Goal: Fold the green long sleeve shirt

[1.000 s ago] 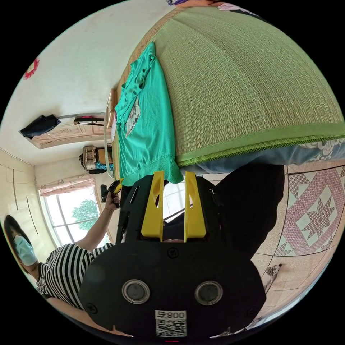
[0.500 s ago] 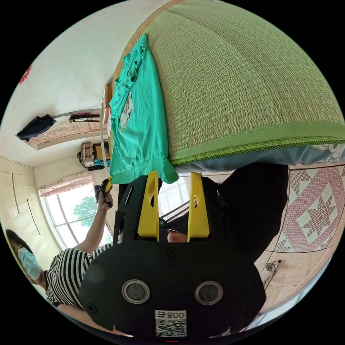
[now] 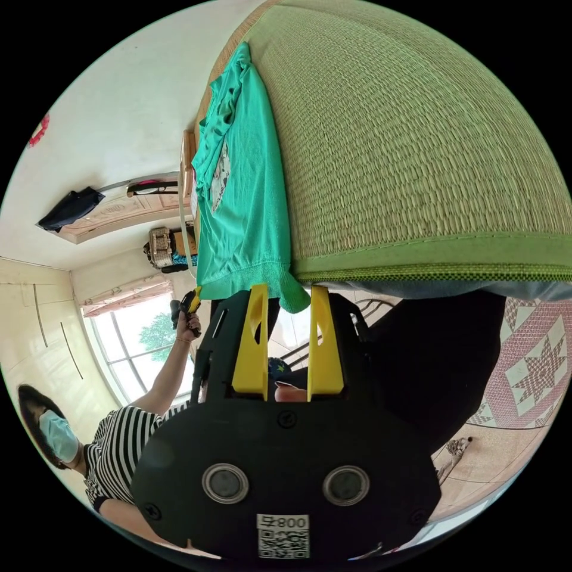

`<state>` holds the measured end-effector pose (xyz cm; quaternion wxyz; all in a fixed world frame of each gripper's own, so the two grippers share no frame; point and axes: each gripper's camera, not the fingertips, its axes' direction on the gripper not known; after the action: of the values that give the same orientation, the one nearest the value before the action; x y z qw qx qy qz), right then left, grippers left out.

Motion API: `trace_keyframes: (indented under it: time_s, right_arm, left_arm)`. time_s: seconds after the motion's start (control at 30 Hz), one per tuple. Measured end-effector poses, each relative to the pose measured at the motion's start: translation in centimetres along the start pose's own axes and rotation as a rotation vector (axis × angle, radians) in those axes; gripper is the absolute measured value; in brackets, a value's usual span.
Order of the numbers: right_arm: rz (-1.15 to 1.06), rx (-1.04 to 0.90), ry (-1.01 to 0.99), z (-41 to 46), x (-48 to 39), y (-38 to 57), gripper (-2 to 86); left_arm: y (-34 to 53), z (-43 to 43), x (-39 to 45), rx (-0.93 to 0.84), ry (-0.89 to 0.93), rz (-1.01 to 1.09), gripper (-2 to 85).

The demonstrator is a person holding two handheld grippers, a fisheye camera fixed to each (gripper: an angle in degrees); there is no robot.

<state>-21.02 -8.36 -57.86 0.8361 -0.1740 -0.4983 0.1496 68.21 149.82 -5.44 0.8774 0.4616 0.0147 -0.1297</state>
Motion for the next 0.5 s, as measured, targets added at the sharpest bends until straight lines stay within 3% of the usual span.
trace_keyframes:
  time_s: [0.5]
  right_arm:
    - [-0.032,-0.010,-0.077,-2.8,-0.8,1.6,2.2]
  left_arm:
    - [3.2,-2.5,-0.7,0.007,0.046,-0.023,2.9]
